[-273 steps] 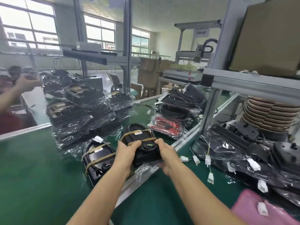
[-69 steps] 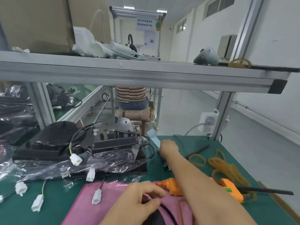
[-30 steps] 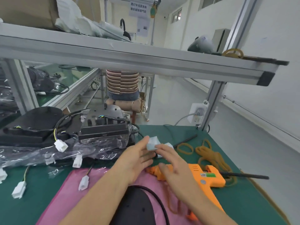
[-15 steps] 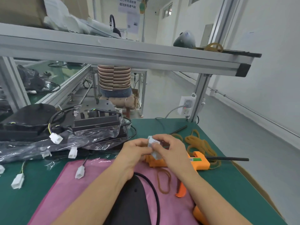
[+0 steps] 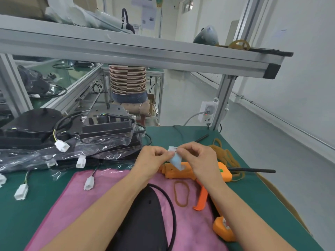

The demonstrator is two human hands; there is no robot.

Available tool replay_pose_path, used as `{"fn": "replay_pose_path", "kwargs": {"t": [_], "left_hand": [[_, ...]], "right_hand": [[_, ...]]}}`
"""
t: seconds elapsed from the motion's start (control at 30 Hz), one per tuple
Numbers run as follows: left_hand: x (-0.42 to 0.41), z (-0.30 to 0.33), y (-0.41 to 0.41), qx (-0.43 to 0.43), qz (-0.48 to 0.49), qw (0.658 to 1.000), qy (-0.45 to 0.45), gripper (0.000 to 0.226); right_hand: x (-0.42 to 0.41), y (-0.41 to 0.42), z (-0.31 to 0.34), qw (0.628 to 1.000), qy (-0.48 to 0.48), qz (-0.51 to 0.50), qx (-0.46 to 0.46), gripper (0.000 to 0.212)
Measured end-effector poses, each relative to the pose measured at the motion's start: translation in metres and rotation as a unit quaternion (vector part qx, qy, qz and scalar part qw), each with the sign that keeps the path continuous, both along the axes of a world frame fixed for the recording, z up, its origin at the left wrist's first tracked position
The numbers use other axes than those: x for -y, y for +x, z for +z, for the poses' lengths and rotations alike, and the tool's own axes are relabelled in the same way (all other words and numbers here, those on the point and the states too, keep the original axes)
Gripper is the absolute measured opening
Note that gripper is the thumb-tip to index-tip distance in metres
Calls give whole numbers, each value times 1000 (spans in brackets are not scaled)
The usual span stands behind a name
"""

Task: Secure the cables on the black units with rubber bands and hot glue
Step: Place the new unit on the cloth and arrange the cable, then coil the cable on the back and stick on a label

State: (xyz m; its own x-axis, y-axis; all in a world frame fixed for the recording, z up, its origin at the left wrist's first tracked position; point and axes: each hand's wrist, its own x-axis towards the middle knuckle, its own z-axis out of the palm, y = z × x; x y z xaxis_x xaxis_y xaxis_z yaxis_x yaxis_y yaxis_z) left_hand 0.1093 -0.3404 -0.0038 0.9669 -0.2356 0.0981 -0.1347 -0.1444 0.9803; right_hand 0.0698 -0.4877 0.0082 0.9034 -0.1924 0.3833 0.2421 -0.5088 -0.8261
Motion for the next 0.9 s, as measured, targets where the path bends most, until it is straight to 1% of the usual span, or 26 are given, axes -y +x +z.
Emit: {"fn": "replay_pose_path", "kwargs": {"t": [0.07,0.1,0.13,0.17,0.2,0.23,0.27,0.33,0.4,0.47,0.53,0.63,0.77,0.83,0.9], "left_hand": [[-2,0,2,-5,-2,1000,26,31],[-5,2,4,-12,-12,999,32,27],[-9,3,5,-21,-28,998,45,17],[-14,4,6,-26,-49,996,67,6],[-21,5,7,-27,-68,992,98,14],[-29,5,8,-30,-83,989,122,23],[-36,7,7,-34,-93,987,128,28],[-53,11,3,-38,-87,989,112,27],[-70,13,-2,-31,-54,992,107,23],[-87,10,-10,-21,-19,993,115,22],[-100,5,-25,-26,2,994,107,21],[-112,-3,-48,-20,30,994,102,26],[-117,-6,-66,-7,52,995,89,30],[-118,-5,-74,34,51,990,128,34],[-120,-3,-85,102,33,977,183,36]], "right_hand": [[4,-1,4,998,-7,-57,27,9],[6,-2,8,995,12,-92,41,8],[8,-6,14,992,50,-108,49,7],[9,-11,21,990,94,-97,50,9],[7,-18,26,990,125,-57,38,12],[1,-27,30,991,131,5,11,15],[-9,-36,32,990,117,73,-29,16],[-33,-52,28,974,75,182,-114,14],[-55,-62,20,959,51,218,-175,10],[-69,-64,10,952,39,202,-227,8],[-78,-64,4,946,13,190,-262,14],[-85,-61,0,950,-33,165,-262,13],[-88,-59,-3,958,-55,134,-246,23],[-90,-60,-4,960,-88,120,-238,25],[-92,-60,-5,958,-152,97,-224,22]]}}
